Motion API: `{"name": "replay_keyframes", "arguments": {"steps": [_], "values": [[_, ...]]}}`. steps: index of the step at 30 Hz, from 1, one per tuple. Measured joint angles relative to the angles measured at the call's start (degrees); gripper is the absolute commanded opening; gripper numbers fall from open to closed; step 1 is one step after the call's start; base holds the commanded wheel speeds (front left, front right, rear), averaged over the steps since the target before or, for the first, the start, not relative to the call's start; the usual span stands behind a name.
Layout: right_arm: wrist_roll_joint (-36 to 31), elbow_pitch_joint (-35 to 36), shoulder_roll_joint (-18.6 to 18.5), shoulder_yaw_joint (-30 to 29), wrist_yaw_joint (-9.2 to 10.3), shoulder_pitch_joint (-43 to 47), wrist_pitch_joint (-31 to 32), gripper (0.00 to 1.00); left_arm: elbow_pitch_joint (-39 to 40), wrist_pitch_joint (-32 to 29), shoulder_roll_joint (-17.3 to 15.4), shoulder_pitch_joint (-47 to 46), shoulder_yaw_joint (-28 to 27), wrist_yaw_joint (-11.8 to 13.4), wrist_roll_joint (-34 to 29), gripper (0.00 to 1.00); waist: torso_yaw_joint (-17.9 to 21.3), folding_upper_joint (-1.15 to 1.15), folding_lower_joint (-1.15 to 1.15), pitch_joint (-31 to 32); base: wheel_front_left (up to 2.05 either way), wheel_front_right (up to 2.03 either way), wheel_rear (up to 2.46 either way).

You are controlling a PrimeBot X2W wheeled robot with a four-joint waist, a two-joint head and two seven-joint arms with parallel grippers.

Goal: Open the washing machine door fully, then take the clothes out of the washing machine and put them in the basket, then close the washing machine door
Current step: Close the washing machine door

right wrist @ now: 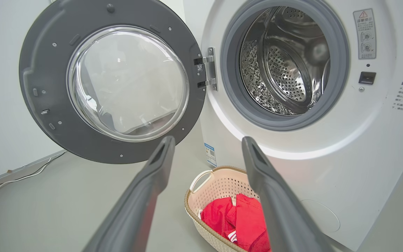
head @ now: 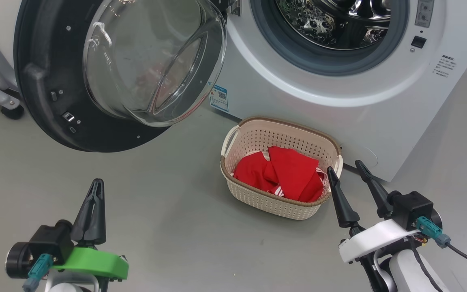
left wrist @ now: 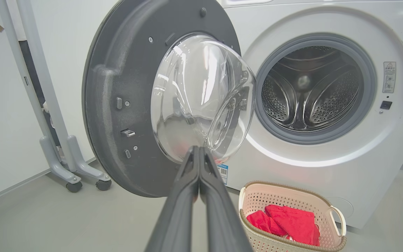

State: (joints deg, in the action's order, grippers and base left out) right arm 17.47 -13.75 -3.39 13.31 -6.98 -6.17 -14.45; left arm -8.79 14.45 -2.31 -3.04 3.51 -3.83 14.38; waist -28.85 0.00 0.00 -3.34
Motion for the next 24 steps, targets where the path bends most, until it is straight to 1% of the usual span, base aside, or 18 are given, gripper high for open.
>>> {"name": "replay_keyframes", "arguments": {"steps": [6, 14, 20, 24], "values": [[0.0, 0.0, 0.0, 0.1, 0.0, 0.0, 0.0, 1.0, 0.5, 0.0, 0.0, 0.1, -0.5, 0.0, 0.0, 0.0, 0.2, 0.0, 0.0, -0.2, 0.0, 0.0, 0.0], [-0.4, 0.2, 0.1, 2.0, 0.0, -0.2, 0.0, 1.0, 5.4, 0.0, -0.9, 0.1, -5.1, 0.5, 0.2, 0.0, 1.6, 0.0, 0.0, -1.7, 0.0, 0.0, 0.0], [-1.1, 0.7, -0.6, 2.1, 0.0, -0.4, 0.6, 1.0, 8.9, 0.2, -4.5, -2.0, -9.1, 0.5, 0.7, 0.0, 3.0, 0.0, 0.0, -4.1, 0.0, 0.0, 0.0], [-1.5, 1.0, -1.1, 2.4, 0.0, -1.1, 1.1, 1.0, 11.2, 0.3, -7.0, -5.2, -14.0, 0.6, 2.3, 0.0, 4.1, 0.0, 0.0, -5.8, 0.0, 0.0, 0.0]]}}
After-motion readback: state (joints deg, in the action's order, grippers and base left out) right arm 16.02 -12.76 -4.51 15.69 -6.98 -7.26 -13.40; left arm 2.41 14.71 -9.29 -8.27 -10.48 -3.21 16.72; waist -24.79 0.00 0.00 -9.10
